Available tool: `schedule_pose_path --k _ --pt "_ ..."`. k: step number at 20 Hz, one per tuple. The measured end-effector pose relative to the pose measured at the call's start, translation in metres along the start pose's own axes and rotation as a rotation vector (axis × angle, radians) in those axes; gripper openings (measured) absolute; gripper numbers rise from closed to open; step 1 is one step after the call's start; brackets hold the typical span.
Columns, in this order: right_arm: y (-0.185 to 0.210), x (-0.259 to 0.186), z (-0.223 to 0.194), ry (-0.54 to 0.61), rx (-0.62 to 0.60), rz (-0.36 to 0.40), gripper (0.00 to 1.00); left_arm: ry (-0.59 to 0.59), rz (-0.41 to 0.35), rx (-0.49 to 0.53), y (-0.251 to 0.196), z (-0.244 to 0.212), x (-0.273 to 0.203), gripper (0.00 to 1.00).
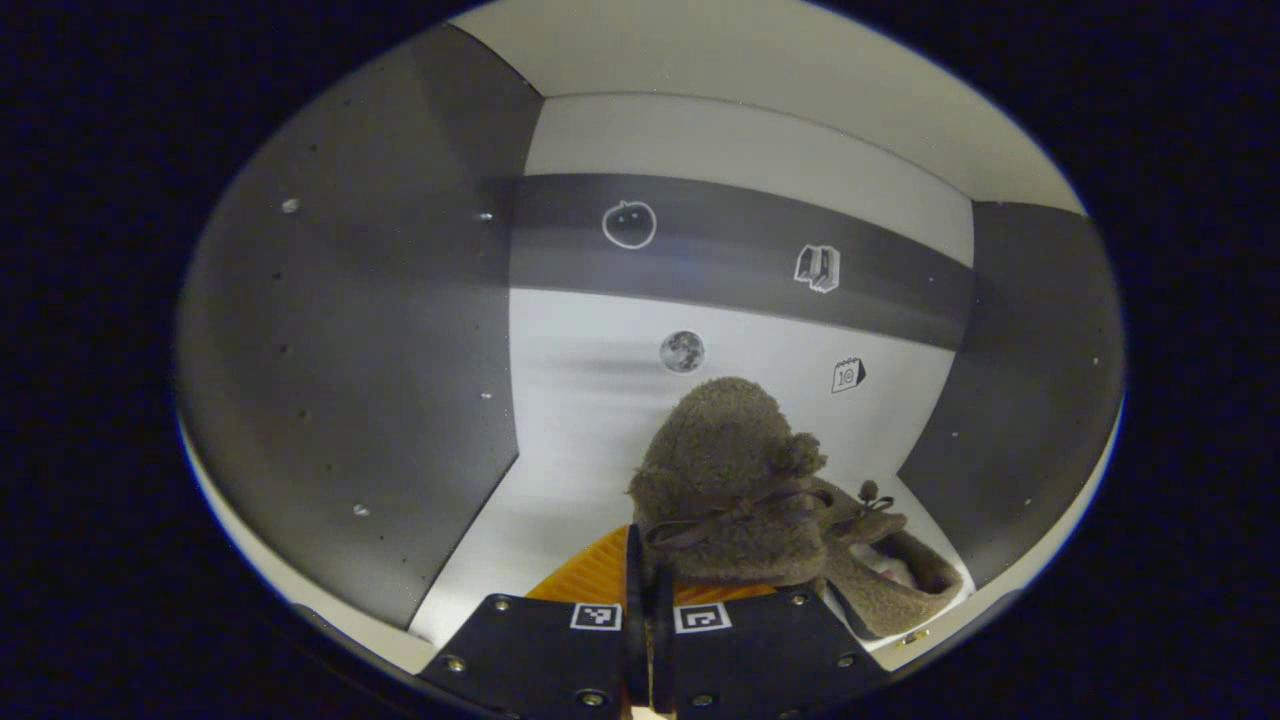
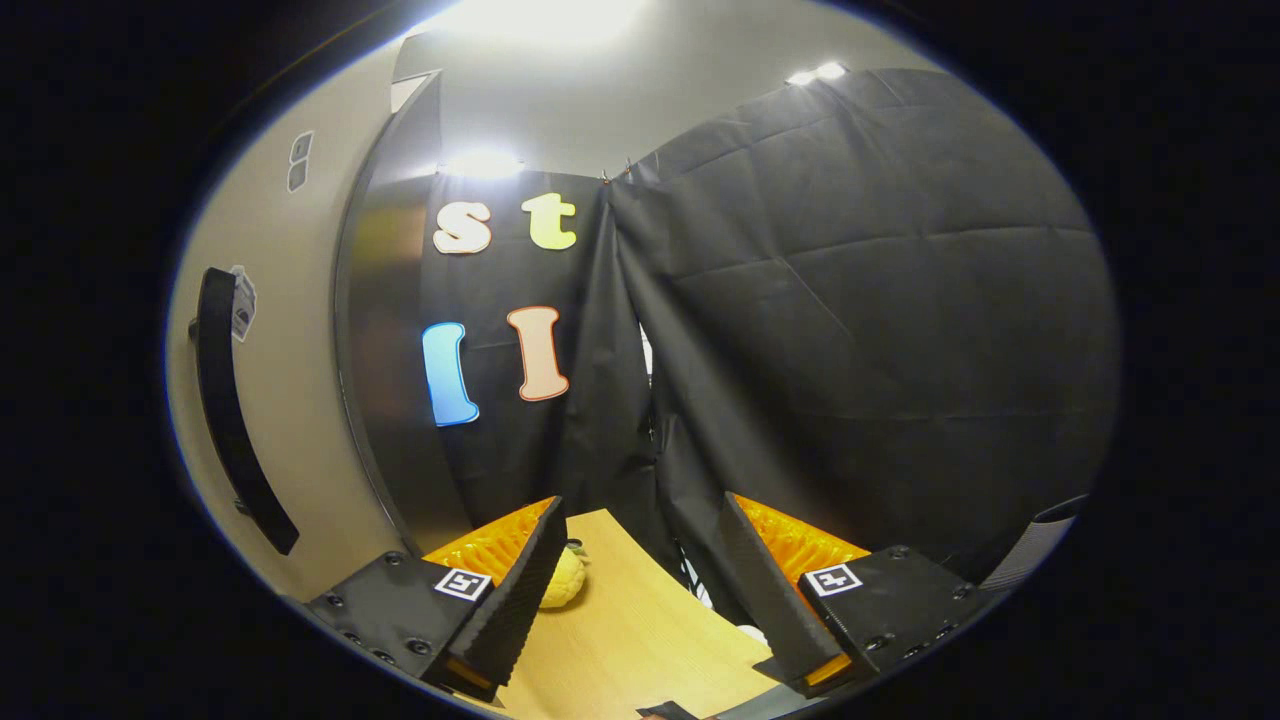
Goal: Grab one shoe with the right hand and put it into the shoe cabinet, grab the other shoe with the left hand and put it into the shoe cabinet; then close the right door with the right hand and the left door with the left hand.
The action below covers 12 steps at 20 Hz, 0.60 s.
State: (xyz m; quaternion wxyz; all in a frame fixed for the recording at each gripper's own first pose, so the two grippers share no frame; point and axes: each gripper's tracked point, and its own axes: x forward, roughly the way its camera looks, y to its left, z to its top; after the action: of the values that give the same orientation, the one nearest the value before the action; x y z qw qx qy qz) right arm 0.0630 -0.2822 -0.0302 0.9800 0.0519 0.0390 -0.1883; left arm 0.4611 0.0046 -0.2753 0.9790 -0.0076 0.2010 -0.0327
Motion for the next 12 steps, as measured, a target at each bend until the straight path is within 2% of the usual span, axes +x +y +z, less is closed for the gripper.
schedule_pose_path --k 1,2,5,6,7,9,10,12 --pt "0.001 -0.002 0.002 -0.006 0.0 0.003 0.92 0.01 -0.005 0.013 -0.004 -0.003 0.008 0.04" --pt "0.0 -0.004 0.004 -0.013 -0.006 0.002 0.98 0.022 -0.014 0.024 -0.007 -0.005 0.015 0.04" --pt "-0.003 -0.007 0.001 -0.02 -0.048 -0.015 0.98 0.047 -0.017 0.036 -0.013 -0.015 0.034 0.04" --pt "-0.003 -0.009 0.0 -0.017 -0.055 -0.019 0.92 0.057 -0.02 0.039 -0.014 -0.018 0.039 0.04" --pt "-0.003 -0.01 -0.001 -0.012 -0.056 -0.02 0.98 0.064 -0.022 0.046 -0.015 -0.02 0.042 0.04" --pt "-0.002 -0.012 -0.004 -0.002 -0.052 -0.017 0.98 0.078 -0.03 0.062 -0.017 -0.025 0.047 0.04" --pt "-0.002 -0.012 -0.005 0.001 -0.051 -0.017 0.98 0.087 -0.033 0.069 -0.017 -0.025 0.048 0.1" --pt "-0.001 -0.011 -0.005 0.001 -0.051 -0.015 0.98 0.102 -0.023 0.068 -0.014 -0.03 0.048 0.08"
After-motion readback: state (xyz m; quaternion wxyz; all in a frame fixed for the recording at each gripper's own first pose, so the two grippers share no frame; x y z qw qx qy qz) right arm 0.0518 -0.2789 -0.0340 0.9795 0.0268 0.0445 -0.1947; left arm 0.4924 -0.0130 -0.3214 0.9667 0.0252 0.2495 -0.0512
